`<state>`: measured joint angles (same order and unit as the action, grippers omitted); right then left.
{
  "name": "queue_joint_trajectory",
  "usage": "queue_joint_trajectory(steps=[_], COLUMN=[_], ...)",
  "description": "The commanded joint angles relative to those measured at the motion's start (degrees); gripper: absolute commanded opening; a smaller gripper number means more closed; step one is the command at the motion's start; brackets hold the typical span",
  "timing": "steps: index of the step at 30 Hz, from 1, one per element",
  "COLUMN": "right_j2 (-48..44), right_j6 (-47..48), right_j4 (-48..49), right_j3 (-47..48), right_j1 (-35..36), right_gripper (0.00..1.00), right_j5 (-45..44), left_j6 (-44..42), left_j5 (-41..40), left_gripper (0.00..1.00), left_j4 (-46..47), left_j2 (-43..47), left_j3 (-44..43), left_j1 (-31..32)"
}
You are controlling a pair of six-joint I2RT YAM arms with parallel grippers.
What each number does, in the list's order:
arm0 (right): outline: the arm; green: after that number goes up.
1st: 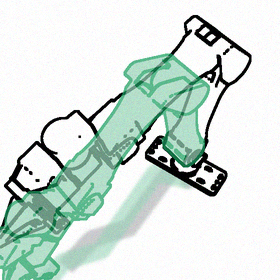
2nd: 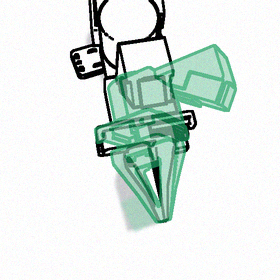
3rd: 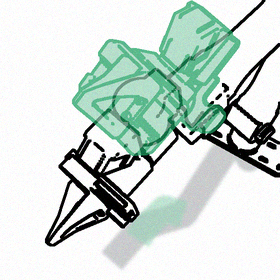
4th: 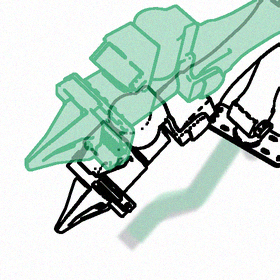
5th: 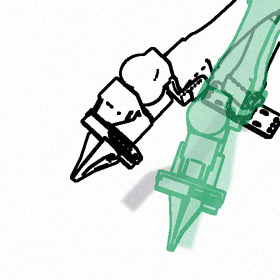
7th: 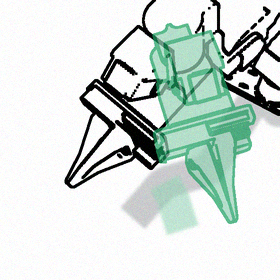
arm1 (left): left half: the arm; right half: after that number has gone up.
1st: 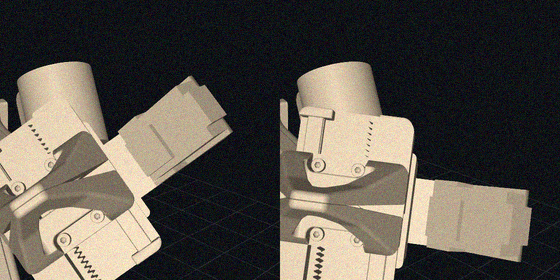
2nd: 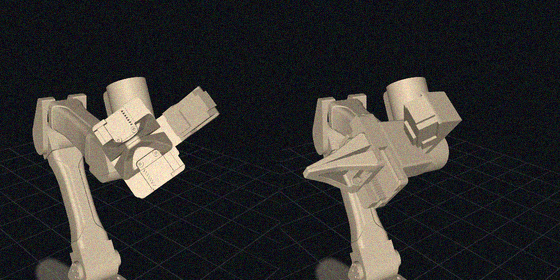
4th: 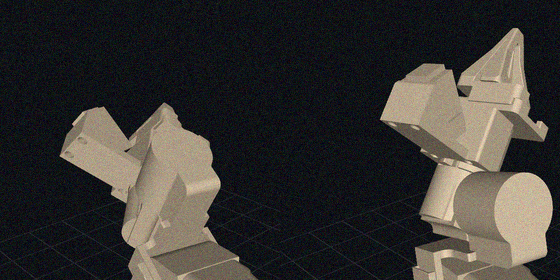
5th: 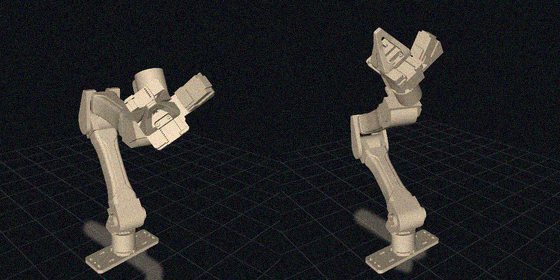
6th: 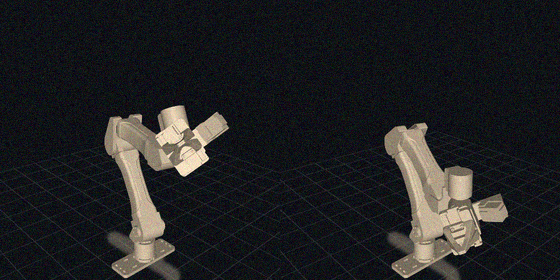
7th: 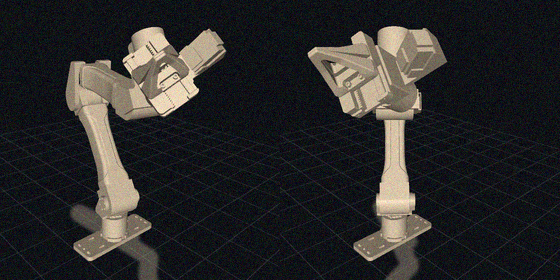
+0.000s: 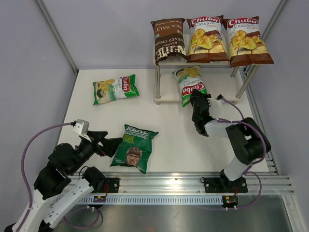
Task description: Place and organize the chips bags onto the shelf
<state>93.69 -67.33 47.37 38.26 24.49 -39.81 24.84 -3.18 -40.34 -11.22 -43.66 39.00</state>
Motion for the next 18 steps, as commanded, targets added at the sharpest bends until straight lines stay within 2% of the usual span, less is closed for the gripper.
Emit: queue_joint_trajectory(steps=[1, 11, 14, 18], right_j2=[3.7, 12.8, 13.9, 15.9], right_j6=[0.0, -4.3, -7.8, -7.7], right_j4=[6.9, 0.4, -1.2, -0.8], right_j3=[5.9, 14.8, 15.5, 17.0], right_j1=[4.0, 9.8, 10.5, 12.7], right_gripper=[0.10, 0.11, 0.12, 0.12], right_j5=[-8.3, -16.2, -15.7, -15.5], left_j6=[-0.8, -0.7, -0.8, -0.8], left_j5=[0.9, 1.0, 1.3, 1.3], left_gripper=[0.99, 0.99, 0.99, 0.99], left_j4=[2.8, 3.2, 3.4, 3.7], left_j2=[0.8, 3.0, 3.8, 4.7], left_j3=[0.2, 0.3, 0.5, 0.6], left_j1=[0.0, 0.0, 0.0, 0.0])
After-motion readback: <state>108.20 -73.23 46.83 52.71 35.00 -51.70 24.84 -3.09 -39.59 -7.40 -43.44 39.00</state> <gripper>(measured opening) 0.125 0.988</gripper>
